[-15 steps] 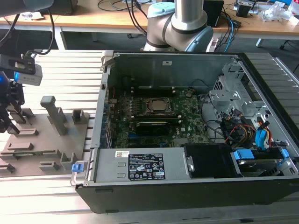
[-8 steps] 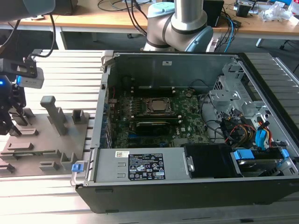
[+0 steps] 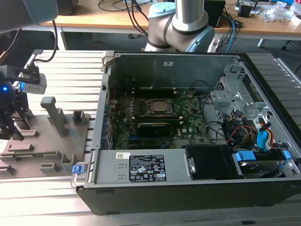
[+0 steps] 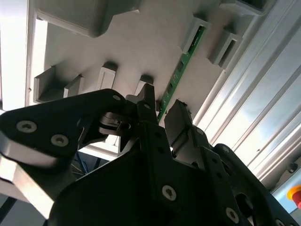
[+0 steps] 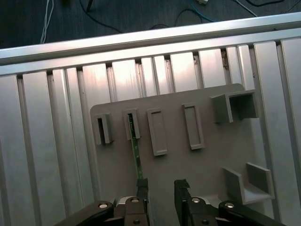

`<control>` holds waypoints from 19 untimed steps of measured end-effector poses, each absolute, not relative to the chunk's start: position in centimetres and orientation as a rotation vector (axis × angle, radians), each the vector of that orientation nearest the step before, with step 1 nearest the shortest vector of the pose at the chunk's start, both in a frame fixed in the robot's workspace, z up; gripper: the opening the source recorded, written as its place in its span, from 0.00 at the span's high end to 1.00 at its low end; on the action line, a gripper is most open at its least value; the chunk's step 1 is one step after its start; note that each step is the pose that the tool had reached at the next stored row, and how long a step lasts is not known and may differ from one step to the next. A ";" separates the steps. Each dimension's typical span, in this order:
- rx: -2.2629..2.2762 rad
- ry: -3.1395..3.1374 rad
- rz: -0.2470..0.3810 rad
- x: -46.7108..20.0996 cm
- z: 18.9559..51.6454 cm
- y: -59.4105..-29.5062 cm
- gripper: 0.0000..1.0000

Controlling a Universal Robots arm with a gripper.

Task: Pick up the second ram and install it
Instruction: 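Pick up the second ram and move it above second insertion slot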

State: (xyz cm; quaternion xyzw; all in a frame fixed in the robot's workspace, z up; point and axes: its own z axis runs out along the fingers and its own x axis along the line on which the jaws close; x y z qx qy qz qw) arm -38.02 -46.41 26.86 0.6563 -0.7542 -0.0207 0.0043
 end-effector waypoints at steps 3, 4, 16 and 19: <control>2.056 -2.363 -0.065 -38.0 26.6 -46.4 0.64; 2.056 -2.363 -0.065 -38.0 26.5 -46.4 0.64; 2.060 -2.359 -0.064 -38.2 23.8 -47.8 0.64; 2.086 -2.329 -0.058 -38.2 23.3 -48.0 0.64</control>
